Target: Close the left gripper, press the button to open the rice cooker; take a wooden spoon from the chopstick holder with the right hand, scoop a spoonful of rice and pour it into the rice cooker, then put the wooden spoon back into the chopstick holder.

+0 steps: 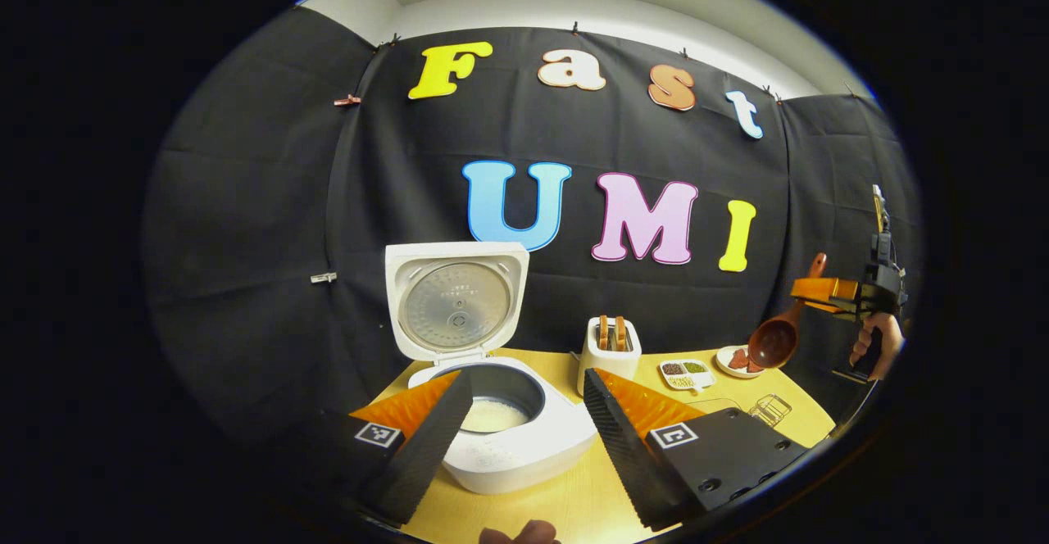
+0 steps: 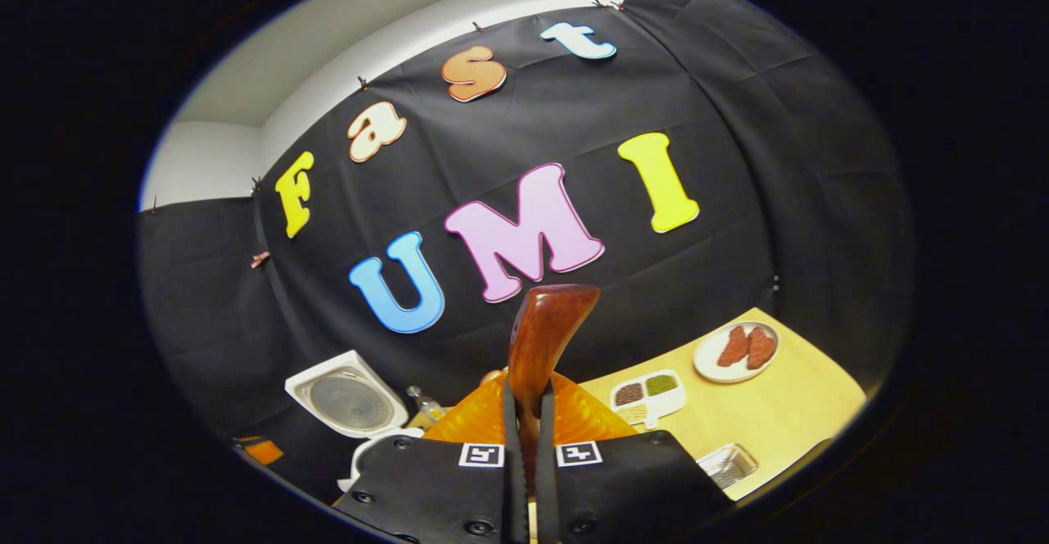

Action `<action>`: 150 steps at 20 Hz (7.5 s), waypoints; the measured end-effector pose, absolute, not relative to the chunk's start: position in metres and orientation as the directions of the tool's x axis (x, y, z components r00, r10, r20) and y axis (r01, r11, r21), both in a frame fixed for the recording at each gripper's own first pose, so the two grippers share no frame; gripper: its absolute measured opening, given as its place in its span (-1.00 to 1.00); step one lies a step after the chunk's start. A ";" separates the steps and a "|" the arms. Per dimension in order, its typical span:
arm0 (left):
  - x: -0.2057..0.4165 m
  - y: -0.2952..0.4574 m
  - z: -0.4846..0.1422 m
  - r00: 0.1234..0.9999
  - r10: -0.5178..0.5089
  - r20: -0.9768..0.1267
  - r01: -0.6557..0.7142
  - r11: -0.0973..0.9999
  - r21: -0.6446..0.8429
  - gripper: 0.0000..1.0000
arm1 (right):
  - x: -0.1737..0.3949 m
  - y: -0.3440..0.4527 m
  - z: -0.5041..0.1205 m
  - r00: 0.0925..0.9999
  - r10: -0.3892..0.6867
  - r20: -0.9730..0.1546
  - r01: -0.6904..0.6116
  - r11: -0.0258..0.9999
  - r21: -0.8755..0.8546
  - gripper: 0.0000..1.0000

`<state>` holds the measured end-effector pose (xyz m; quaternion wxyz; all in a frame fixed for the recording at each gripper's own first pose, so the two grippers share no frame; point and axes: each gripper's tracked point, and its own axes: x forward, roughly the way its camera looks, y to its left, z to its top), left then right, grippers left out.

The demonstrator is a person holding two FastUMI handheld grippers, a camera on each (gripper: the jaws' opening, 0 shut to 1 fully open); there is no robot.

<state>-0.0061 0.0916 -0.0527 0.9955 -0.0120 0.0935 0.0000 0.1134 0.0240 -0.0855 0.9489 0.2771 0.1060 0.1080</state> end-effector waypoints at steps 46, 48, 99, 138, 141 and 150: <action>0.040 0.056 0.014 0.995 -0.032 -0.096 0.035 0.999 0.023 0.89 | -0.002 -0.139 -0.130 0.969 -0.123 -0.212 0.145 0.986 0.089 0.96; 0.052 0.067 0.029 0.998 -0.031 -0.059 0.033 0.999 0.042 0.89 | -0.012 -0.126 -0.101 0.979 -0.123 -0.162 0.139 0.986 0.088 0.95; 0.203 0.155 -0.091 0.914 0.201 -0.351 -0.235 0.970 -0.059 0.94 | -0.020 0.052 -0.010 0.996 0.063 -0.071 -0.063 0.998 -0.006 0.96; 0.137 0.120 -0.225 0.826 0.256 -0.503 -0.255 0.964 0.072 1.00 | -0.041 0.016 -0.032 0.993 0.055 -0.107 -0.051 0.998 0.038 0.95; 0.138 0.123 -0.214 0.825 0.265 -0.499 -0.247 0.963 0.104 0.99 | -0.040 0.016 -0.031 0.993 0.057 -0.104 -0.052 0.998 0.043 0.95; 0.127 0.094 -0.128 0.944 0.162 -0.286 -0.137 0.985 0.108 0.92 | -0.032 0.023 -0.028 0.993 0.078 -0.093 -0.073 0.996 0.055 0.95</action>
